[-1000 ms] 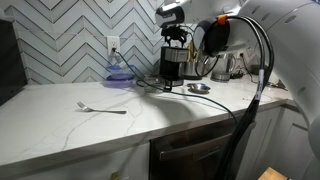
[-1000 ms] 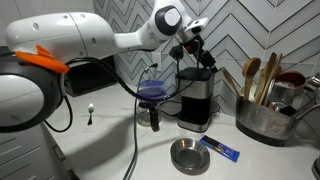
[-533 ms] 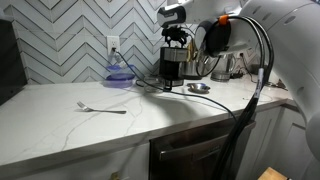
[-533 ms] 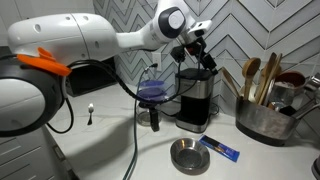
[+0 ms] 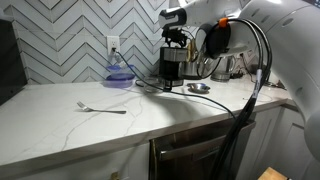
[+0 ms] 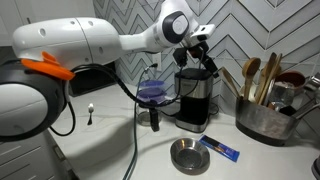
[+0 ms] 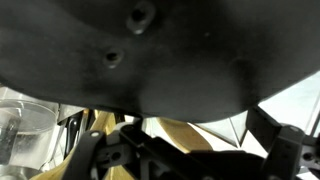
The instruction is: Move the coffee maker slightly to the left
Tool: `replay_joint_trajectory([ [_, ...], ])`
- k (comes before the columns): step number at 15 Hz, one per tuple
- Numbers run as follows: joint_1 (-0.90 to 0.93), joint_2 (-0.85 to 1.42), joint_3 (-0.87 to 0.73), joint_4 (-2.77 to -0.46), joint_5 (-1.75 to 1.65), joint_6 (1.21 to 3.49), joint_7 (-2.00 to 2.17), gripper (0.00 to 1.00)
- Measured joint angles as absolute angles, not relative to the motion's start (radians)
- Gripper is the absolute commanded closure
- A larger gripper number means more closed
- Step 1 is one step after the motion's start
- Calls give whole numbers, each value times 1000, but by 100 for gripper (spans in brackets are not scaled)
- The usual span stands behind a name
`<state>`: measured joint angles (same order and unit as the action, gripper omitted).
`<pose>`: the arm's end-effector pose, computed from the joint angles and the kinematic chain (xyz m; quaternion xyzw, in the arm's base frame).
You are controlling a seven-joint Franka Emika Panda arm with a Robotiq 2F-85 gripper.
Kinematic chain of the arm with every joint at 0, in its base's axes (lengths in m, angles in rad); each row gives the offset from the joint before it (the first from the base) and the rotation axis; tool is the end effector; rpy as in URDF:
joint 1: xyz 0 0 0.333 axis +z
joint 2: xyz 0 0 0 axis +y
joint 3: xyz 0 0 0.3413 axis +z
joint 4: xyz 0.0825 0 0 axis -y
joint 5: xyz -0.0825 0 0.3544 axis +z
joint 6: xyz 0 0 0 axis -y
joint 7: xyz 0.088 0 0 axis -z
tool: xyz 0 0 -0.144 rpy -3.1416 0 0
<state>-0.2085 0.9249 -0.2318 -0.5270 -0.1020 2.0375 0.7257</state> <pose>0.7750 -0.2524 0.5345 0.8304 -0.4537 0.3131 0.0809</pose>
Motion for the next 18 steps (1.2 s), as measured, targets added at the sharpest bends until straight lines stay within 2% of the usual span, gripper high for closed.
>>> replay_joint_trajectory([
  [18,-215,908,-221,-516,-49,1939,754,0],
])
